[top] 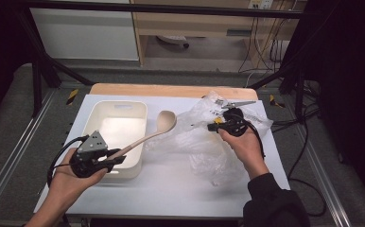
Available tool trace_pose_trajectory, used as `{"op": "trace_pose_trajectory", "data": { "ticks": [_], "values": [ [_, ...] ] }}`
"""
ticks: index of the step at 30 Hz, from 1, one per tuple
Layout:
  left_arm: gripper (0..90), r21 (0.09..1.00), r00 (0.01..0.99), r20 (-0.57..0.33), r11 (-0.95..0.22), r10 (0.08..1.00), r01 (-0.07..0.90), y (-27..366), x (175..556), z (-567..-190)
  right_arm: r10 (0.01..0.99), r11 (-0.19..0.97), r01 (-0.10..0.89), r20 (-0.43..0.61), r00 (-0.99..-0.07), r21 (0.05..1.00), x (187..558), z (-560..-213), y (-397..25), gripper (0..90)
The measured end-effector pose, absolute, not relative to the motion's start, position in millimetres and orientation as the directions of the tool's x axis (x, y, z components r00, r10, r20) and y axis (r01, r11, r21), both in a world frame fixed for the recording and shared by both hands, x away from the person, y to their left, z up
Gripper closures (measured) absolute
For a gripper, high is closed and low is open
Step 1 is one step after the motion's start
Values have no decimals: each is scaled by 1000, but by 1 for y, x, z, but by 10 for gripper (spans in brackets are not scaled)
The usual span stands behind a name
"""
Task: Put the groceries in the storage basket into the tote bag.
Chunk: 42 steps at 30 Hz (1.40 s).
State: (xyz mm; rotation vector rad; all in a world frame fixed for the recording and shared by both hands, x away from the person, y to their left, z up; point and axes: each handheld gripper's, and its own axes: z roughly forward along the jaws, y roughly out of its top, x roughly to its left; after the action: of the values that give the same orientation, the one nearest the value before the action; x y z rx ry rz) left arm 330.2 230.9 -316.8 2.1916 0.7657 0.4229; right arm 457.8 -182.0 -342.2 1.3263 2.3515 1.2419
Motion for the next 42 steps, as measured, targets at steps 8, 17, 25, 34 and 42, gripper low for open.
{"op": "trace_pose_trajectory", "data": {
  "ticks": [8,17,25,34,42],
  "values": [
    [693,755,790,64,-547,610,362,221,320,-316,771,259,631,237,-591,731,458,-343,-181,900],
    [693,753,819,75,-570,569,328,205,309,-315,772,261,632,236,-591,730,458,-342,-181,900],
    [693,740,848,71,-597,525,308,184,300,-321,771,261,631,236,-592,730,458,-342,-181,900],
    [693,698,867,69,-645,494,312,155,305,-344,767,262,628,237,-597,733,457,-342,-180,900],
    [693,676,875,77,-671,477,306,138,309,-356,767,262,625,235,-597,735,455,-340,-182,900]
  ]
}}
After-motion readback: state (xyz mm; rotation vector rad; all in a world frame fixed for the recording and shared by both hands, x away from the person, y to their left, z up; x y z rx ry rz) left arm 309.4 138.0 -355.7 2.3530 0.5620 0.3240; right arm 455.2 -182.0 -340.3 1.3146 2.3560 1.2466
